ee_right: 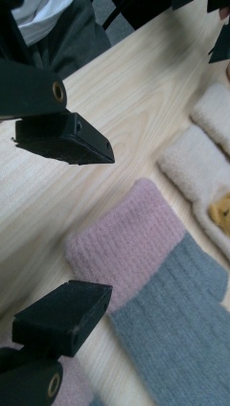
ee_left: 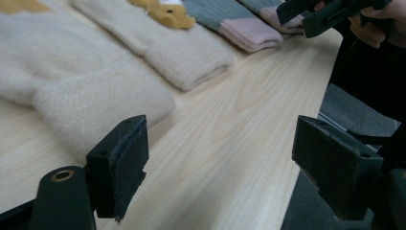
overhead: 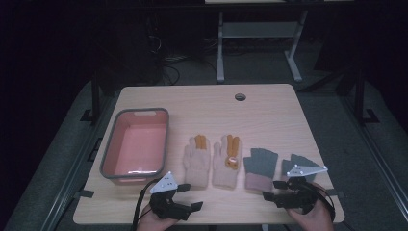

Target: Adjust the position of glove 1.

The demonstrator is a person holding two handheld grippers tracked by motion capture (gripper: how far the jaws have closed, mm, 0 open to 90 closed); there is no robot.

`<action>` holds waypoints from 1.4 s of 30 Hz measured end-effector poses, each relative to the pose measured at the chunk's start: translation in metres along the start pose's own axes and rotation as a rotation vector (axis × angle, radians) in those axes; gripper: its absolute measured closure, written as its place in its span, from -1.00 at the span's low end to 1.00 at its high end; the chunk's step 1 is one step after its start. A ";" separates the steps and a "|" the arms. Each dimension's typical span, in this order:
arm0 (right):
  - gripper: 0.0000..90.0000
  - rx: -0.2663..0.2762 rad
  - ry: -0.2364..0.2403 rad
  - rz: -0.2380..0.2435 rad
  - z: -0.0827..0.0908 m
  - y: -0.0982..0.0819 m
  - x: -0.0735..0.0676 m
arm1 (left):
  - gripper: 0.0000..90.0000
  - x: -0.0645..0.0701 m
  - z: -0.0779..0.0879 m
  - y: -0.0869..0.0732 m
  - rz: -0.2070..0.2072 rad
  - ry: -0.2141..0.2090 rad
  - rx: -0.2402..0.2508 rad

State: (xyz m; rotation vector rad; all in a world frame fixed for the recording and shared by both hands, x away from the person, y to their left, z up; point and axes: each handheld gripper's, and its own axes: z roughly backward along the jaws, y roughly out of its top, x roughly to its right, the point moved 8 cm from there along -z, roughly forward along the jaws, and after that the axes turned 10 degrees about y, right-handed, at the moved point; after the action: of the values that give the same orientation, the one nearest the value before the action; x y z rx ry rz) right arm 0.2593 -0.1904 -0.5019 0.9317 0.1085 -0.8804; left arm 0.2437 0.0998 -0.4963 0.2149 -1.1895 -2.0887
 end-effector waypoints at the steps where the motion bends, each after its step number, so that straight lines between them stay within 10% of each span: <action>1: -0.31 0.005 0.002 0.001 0.000 0.000 -0.001 | -0.56 0.001 0.000 0.001 0.000 -0.003 0.004; 19: -0.38 -0.022 0.019 0.035 -0.009 0.020 -0.009 | -0.56 0.001 0.006 -0.001 0.009 -0.008 0.016; 42: -0.32 -0.150 0.051 0.124 -0.039 0.086 -0.028 | -0.55 0.006 0.013 -0.002 -0.006 -0.010 0.035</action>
State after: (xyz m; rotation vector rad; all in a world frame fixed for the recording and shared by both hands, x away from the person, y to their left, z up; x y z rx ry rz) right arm 0.3118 -0.1198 -0.4577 0.8125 0.1570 -0.7238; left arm 0.2324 0.1057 -0.4889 0.2247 -1.2332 -2.0772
